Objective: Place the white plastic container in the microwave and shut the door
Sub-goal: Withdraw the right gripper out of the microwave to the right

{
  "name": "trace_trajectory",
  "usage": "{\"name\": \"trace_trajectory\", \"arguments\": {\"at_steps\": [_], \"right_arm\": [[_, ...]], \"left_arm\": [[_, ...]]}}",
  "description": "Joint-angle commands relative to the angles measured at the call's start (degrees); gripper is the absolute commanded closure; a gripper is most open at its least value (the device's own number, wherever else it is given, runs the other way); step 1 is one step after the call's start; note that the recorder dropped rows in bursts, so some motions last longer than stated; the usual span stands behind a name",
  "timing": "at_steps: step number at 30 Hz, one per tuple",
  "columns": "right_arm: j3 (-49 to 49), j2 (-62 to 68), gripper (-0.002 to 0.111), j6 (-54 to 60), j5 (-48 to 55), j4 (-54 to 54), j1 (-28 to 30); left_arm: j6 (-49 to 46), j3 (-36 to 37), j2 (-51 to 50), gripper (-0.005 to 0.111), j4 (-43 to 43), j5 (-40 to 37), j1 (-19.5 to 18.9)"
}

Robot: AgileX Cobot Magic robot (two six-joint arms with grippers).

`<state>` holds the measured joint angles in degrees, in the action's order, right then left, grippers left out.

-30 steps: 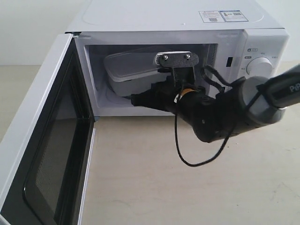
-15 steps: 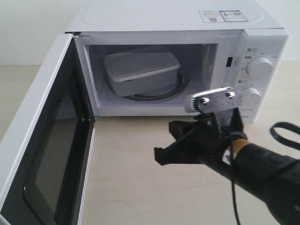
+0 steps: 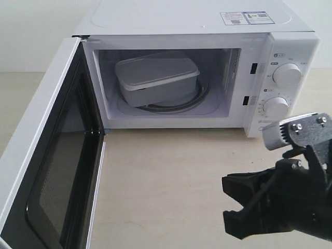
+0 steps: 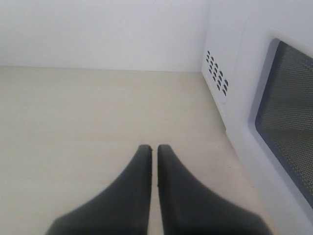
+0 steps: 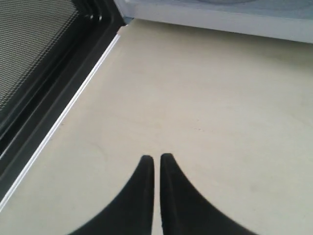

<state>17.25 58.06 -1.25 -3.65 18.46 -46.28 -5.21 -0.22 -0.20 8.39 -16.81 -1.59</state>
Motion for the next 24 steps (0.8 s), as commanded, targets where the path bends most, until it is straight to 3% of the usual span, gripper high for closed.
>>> {"name": "trace_trajectory", "arguments": {"at_steps": [1, 8, 19, 24], "right_arm": [[6.73, -8.71, 0.108, 2.84, 17.25, -1.19, -0.15], [17.97, -12.28, 0.108, 3.0, 34.72, -4.43, -0.15], [18.81, -12.17, 0.108, 0.34, 39.01, -6.53, -0.15], [18.81, -12.17, 0.108, 0.34, 38.63, -6.77, -0.15]], "left_arm": [[0.41, 0.22, 0.2, 0.102, -0.35, 0.49, -0.07], [0.41, 0.22, 0.2, 0.102, -0.35, 0.49, -0.07], [0.41, 0.22, 0.2, 0.102, -0.27, 0.59, -0.07], [5.21, 0.22, 0.2, 0.102, 18.72, 3.99, -0.07]]}}
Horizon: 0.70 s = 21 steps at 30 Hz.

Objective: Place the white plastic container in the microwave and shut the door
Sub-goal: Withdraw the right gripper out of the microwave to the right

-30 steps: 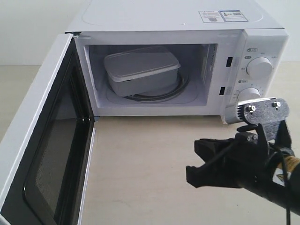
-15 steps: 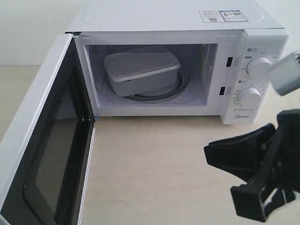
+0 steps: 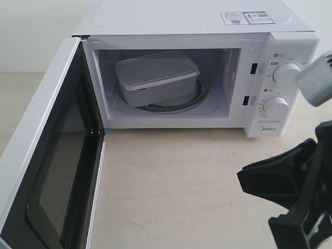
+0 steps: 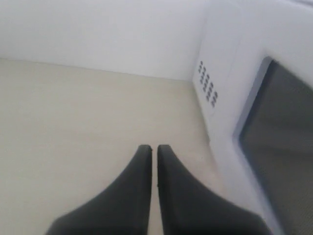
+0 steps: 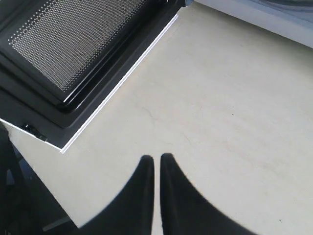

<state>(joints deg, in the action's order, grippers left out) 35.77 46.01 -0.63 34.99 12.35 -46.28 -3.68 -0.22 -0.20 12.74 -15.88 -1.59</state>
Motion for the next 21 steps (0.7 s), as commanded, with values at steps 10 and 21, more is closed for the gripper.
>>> {"name": "trace_trajectory", "arguments": {"at_steps": [10, 21], "right_arm": [[0.29, -0.12, 0.108, -0.35, -0.25, -2.71, -0.15], [0.29, -0.12, 0.108, -0.51, -0.96, -2.85, -0.15]], "left_arm": [[-1.11, -7.01, 0.2, 0.102, 38.89, -7.33, -0.07], [0.28, -31.9, -27.33, 0.102, 22.27, -35.83, -0.07]]}}
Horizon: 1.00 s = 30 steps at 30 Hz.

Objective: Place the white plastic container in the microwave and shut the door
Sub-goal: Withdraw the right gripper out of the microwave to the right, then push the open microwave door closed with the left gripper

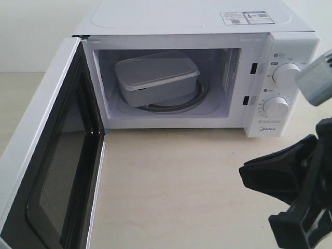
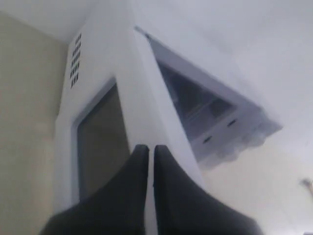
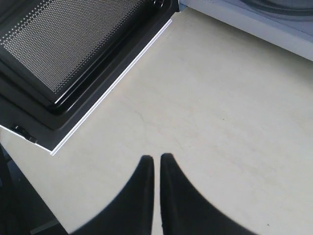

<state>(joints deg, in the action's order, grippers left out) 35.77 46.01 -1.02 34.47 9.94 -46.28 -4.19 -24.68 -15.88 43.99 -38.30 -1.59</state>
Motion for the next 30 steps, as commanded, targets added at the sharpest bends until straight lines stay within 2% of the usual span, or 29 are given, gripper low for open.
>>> {"name": "trace_trajectory", "arguments": {"at_steps": [1, 5, 9, 13, 30], "right_arm": [[0.29, -0.12, 0.108, -0.11, -0.44, -0.44, -0.15], [0.29, -0.12, 0.108, -0.11, -0.44, -0.44, -0.15], [0.29, -0.12, 0.108, -0.11, -0.7, -0.44, -0.15], [0.29, -0.12, 0.108, -0.11, -0.82, -0.44, -0.15], [0.29, -0.12, 0.108, 0.04, -3.99, -0.44, -0.15]], "left_arm": [[0.92, -10.1, -15.48, 0.102, -11.03, -17.62, -0.07], [0.25, -18.81, -28.34, 0.102, -16.85, -31.66, -0.07], [-3.15, -22.34, -35.64, 0.102, -18.71, -31.66, -0.07], [-5.78, -22.48, -38.98, 0.102, -17.55, -31.66, -0.07], [-20.34, -21.99, -39.36, 0.102, 1.08, -31.66, 0.28]]}}
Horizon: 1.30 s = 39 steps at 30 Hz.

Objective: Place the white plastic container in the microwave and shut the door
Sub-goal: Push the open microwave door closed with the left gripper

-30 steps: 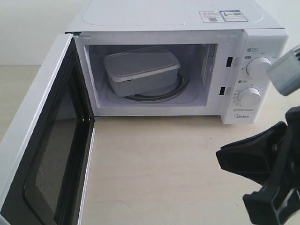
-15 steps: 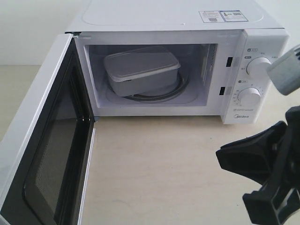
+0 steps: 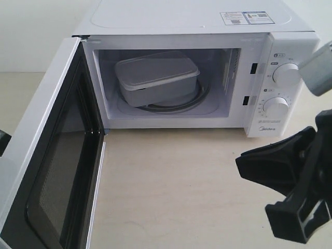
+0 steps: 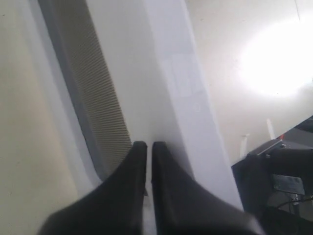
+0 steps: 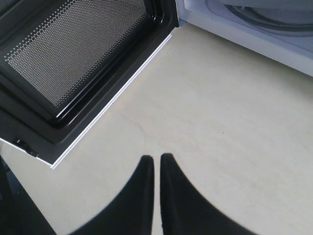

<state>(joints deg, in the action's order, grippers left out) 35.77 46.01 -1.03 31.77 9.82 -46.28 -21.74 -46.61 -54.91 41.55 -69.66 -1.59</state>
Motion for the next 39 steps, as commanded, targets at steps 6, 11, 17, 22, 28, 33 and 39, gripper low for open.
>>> {"name": "trace_trajectory", "arguments": {"at_steps": [6, 11, 17, 22, 28, 33, 39], "right_arm": [[0.29, -0.12, 0.108, 0.05, -2.91, -0.31, -0.15], [0.29, -0.12, 0.108, -0.2, -4.51, -0.31, -0.15], [0.29, -0.12, 0.108, -2.52, -7.12, -0.16, -0.15], [0.41, -0.2, 0.108, -4.82, -11.41, -0.16, -0.15], [1.83, -3.84, 0.108, -4.92, -14.0, -0.34, 0.06], [5.25, -8.18, 0.108, -5.06, -9.32, -1.87, 0.06], [5.61, -9.38, 0.108, -5.43, -7.16, -2.9, 0.06]], "left_arm": [[-4.07, 2.22, -1.84, 0.102, 4.54, -0.3, 0.28], [-6.74, 3.34, -3.26, 0.102, 7.08, -0.3, 0.28], [-11.31, 3.34, -3.57, 0.102, 11.54, -0.3, 2.88], [-11.31, 3.34, -5.89, 0.102, 11.93, -0.3, 8.58], [-15.06, 3.34, -11.21, 0.102, 17.97, 4.01, 12.57], [-19.72, 2.46, -17.67, 0.102, 23.05, 8.62, 15.9], [-19.94, -2.49, -22.17, 0.102, 23.68, 12.09, 19.61]]}}
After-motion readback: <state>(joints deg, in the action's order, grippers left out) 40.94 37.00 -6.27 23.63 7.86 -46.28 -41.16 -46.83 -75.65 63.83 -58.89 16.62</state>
